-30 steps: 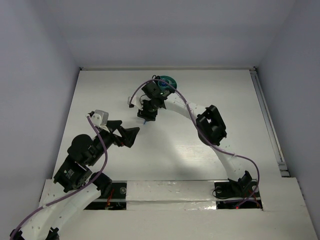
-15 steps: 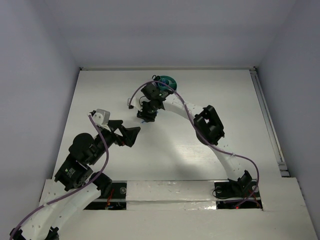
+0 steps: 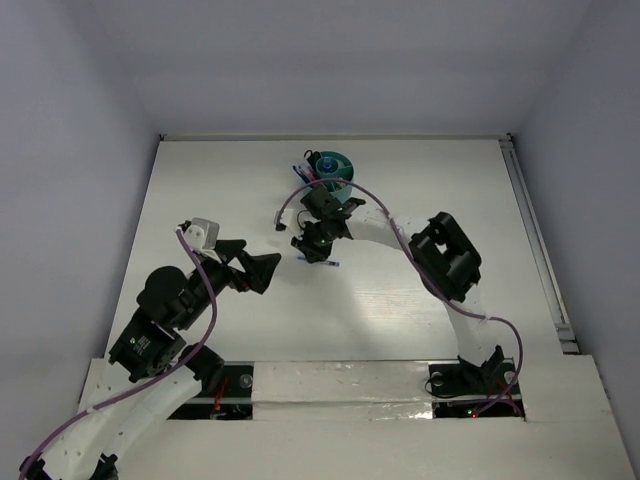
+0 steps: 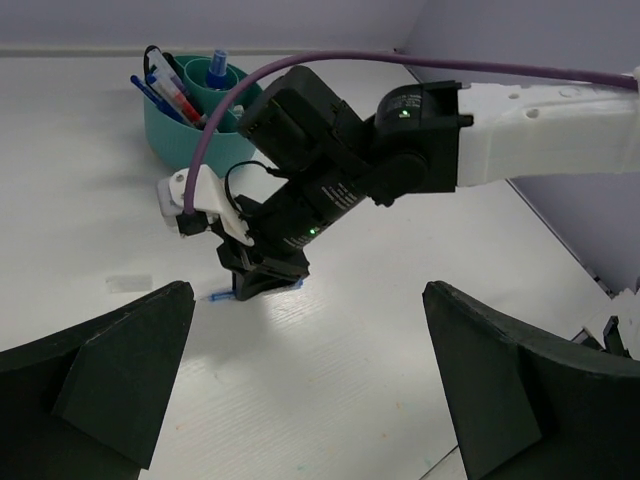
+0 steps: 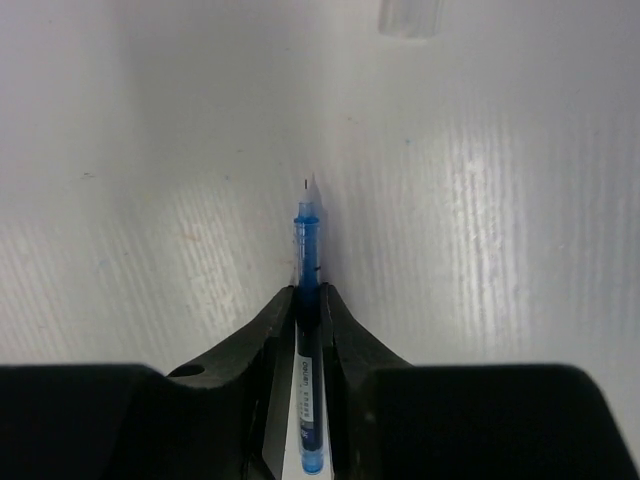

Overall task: Sort the stationery into containers
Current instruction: Pick up the pen from the center of the board.

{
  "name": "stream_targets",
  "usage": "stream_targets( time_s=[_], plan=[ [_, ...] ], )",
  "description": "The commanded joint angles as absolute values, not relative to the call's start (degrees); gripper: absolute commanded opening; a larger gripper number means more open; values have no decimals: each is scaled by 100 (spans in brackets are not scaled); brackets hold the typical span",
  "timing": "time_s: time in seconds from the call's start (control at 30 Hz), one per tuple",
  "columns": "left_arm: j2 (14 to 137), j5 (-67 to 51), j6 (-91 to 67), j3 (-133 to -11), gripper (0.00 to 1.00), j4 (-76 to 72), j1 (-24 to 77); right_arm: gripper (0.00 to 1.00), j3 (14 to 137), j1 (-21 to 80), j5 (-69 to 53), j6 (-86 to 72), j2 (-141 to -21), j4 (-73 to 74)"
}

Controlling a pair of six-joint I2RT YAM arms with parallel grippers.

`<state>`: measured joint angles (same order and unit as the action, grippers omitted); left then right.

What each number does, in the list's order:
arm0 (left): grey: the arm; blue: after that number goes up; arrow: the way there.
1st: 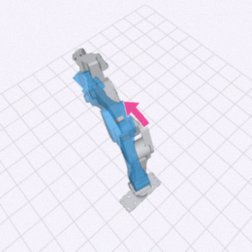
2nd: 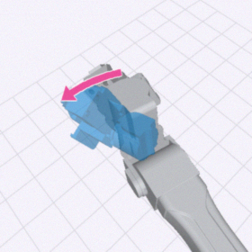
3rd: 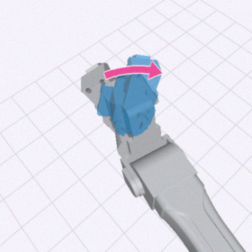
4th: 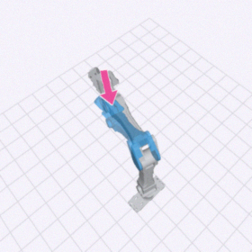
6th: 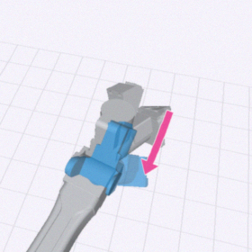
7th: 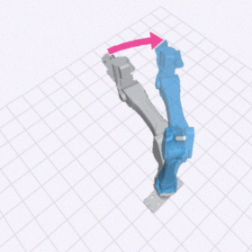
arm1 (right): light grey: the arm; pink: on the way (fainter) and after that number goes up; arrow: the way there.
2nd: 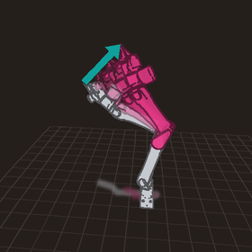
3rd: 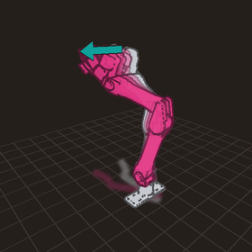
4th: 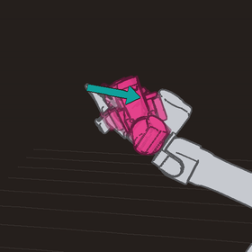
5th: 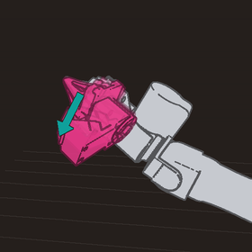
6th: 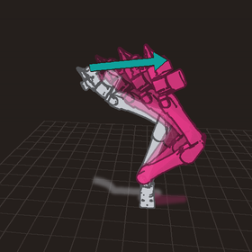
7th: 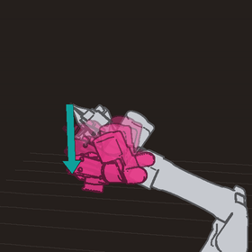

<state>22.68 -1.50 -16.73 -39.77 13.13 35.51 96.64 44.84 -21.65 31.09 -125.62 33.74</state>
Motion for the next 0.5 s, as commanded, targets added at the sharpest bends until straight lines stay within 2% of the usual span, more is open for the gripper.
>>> stream_targets(
  time_s=[0.0,0.03,0.2,0.3,0.47],
  plan=[
    [2206,-185,-1801,-3920,99,1055,3507,22,8888,4780,-2365,2129,-12182,2472],
    [2197,-228,-1871,-3920,99,1037,3507,25,8529,4860,-2216,1988,-12069,2235],
    [2127,-465,-2161,-3867,99,949,3455,26,8245,4975,-1697,1215,-12138,1609],
    [1934,-518,-2599,-3675,99,792,3454,1,7885,5098,-1284,767,-12085,1222],
    [1460,-781,-3330,-2989,99,388,3454,0,6955,5159,-704,-104,-11612,241]
  ],
)
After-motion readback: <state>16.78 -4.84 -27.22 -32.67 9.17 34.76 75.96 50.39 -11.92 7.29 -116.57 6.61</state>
